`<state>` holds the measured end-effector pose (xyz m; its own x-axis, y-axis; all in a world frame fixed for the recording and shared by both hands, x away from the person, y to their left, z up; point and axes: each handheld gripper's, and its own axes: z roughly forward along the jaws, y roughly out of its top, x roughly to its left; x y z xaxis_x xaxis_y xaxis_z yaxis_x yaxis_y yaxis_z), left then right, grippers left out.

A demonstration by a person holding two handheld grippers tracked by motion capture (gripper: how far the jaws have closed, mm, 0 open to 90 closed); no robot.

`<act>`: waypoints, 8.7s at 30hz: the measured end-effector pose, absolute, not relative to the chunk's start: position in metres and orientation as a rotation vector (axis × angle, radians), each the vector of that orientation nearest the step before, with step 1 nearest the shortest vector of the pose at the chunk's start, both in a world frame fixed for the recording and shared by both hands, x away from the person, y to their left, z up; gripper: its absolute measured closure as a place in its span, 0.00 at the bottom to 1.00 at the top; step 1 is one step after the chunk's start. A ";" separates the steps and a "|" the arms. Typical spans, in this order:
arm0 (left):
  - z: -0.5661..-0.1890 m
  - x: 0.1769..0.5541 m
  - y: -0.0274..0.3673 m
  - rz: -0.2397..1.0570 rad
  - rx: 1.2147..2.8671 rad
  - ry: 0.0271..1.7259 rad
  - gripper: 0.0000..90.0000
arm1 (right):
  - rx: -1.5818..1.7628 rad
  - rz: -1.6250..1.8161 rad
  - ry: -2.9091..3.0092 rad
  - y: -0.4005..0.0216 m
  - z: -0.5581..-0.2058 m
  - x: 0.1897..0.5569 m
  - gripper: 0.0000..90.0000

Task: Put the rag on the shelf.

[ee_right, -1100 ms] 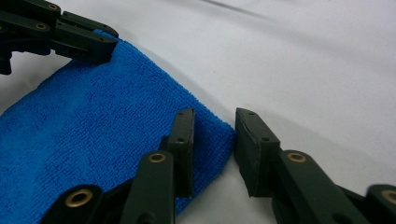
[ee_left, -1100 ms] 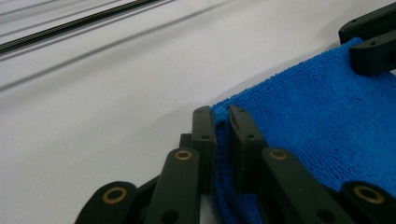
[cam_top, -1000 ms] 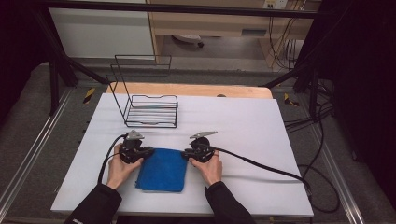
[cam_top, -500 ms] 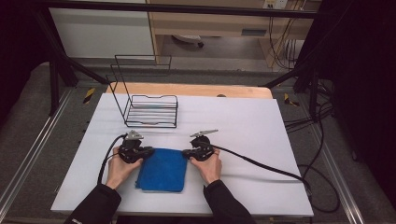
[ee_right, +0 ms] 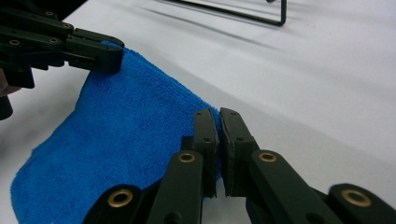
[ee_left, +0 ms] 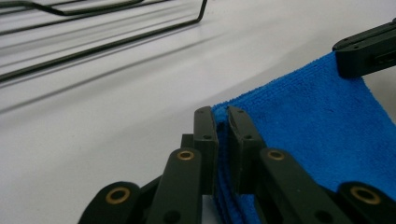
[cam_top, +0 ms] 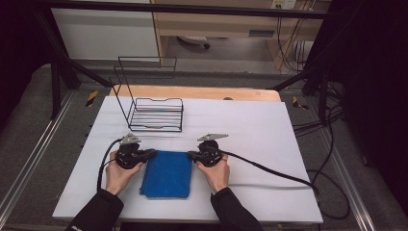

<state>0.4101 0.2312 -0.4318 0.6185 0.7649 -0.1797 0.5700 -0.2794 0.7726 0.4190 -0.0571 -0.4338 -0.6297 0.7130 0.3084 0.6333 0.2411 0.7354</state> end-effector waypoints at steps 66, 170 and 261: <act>-0.359 0.361 0.241 0.500 1.737 0.902 0.92 | 0.922 1.607 2.178 -0.065 -0.351 0.387 0.97; -0.222 0.419 0.272 0.761 1.270 0.757 0.93 | 0.649 1.746 1.734 -0.019 -0.205 0.437 0.97; -0.207 0.508 0.297 0.820 1.356 0.822 0.93 | 0.648 1.556 1.839 0.019 -0.176 0.532 0.97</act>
